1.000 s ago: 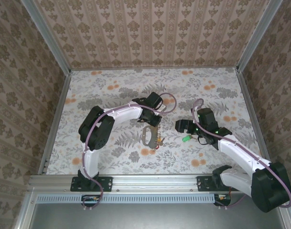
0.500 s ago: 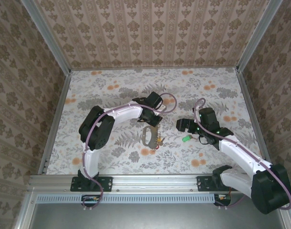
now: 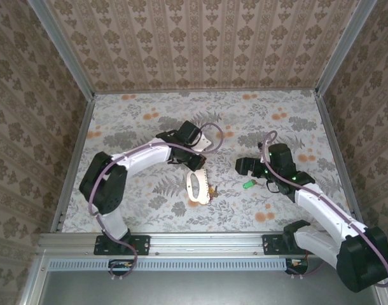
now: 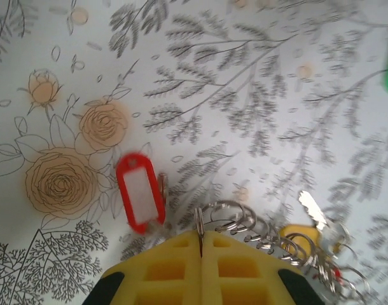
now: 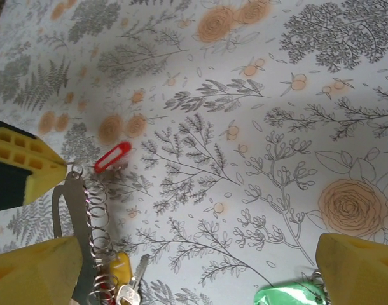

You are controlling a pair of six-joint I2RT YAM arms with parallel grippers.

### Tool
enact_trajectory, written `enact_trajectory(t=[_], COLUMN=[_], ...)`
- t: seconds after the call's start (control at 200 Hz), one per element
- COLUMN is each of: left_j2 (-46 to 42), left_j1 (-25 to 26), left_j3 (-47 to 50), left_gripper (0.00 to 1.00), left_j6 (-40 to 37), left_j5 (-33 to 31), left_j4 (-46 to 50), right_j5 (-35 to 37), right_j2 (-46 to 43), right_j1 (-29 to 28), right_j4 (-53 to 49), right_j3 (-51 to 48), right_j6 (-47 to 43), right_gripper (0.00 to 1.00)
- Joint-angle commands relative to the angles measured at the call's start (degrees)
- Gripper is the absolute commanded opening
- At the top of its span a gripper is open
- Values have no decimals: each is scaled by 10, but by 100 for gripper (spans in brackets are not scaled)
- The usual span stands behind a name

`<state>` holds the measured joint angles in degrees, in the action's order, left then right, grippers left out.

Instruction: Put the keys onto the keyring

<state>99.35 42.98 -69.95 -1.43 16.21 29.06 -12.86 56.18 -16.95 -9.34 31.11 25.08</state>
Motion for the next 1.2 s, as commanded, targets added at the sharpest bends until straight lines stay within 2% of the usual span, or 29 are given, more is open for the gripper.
enact_trajectory(t=[0.0, 0.195, 0.305, 0.405, 0.52, 0.63, 0.775, 1.07, 1.2], left_j2=[-58, -191, -259, -293, -306, -304, -301, -324, -335], left_j1=[0, -1, -1, -9, -13, -15, -17, -27, -29], left_j3=[27, 94, 111, 106, 107, 112, 116, 114, 121], left_gripper=[0, 0, 0, 0, 0, 0, 0, 0, 0], left_j6=[-51, -97, -116, -108, -95, -90, -80, -82, -77], left_j5=[69, 169, 223, 275, 296, 304, 322, 382, 384], left_j4=[-20, -83, -97, -106, -126, -144, -164, -131, -135], right_j5=[-33, -104, -162, -200, -225, -227, -196, -184, -183], right_j2=[-31, -118, -175, -203, -199, -177, -155, -129, -118], right_j1=[3, -1, -12, -29, -58, -94, -130, -179, -189], right_j4=[13, 71, 119, 150, 173, 168, 153, 121, 117], right_j3=[0, -21, -34, -35, -24, -2, 19, 62, 73], right_j6=[-18, -29, -31, -33, -33, -52, -81, -139, -158], right_gripper=[95, 94, 88, 83, 75, 70, 64, 64, 64])
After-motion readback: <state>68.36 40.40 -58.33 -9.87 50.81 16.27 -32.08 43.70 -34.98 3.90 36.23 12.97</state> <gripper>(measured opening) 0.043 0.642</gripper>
